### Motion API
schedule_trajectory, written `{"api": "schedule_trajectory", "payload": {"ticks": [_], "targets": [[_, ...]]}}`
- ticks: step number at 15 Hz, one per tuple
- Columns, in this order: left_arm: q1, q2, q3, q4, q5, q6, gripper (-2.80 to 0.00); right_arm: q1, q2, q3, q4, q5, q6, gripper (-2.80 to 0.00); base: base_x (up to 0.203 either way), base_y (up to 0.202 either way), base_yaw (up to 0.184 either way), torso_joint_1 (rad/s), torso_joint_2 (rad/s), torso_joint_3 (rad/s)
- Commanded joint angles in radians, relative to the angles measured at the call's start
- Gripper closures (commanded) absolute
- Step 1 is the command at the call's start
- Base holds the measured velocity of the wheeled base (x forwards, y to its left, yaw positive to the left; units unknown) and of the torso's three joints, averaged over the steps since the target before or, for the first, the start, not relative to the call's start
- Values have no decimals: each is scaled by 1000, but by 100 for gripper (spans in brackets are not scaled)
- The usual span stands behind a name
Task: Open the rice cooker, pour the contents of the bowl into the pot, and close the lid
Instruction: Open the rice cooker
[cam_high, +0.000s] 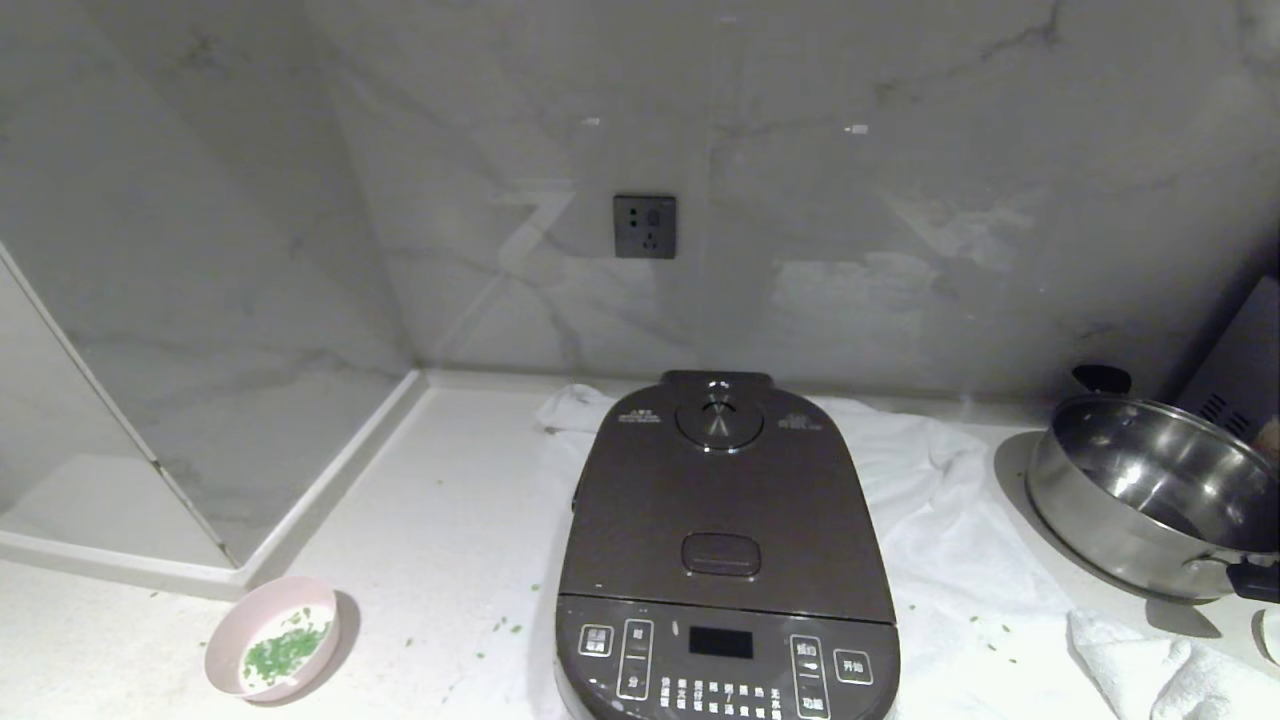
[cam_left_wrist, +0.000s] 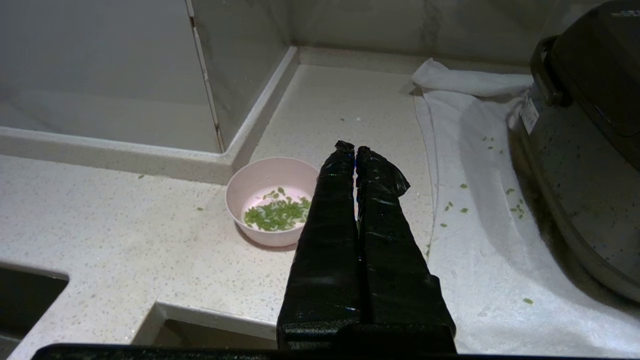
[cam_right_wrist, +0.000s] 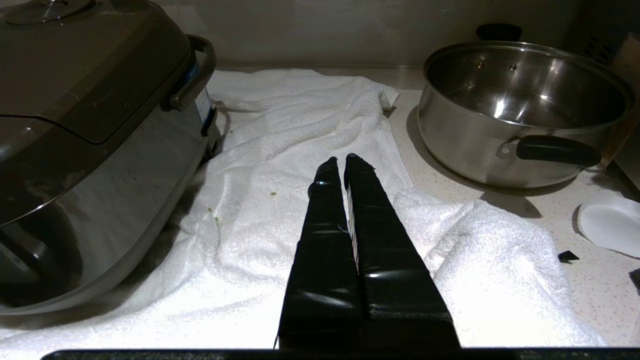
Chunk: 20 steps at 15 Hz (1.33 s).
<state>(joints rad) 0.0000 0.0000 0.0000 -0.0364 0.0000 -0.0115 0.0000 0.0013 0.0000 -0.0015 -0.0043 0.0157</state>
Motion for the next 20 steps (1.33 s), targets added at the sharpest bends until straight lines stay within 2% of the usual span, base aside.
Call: {"api": "schedule_trajectory", "payload": {"ticks": [1,18,20], "targets": [[-1,-2,15,0,0,-1,0,0,0,0,-2,0,1,0,0,0,0,0,0,0],[0,-2,14,0,0,1,0,0,-1,-2,6,-2,-12,0,0,0,0,0,0,0],[0,-2,14,0,0,1,0,0,22,-63,15,0,-23,0,0,0,0,0,0,0]]}}
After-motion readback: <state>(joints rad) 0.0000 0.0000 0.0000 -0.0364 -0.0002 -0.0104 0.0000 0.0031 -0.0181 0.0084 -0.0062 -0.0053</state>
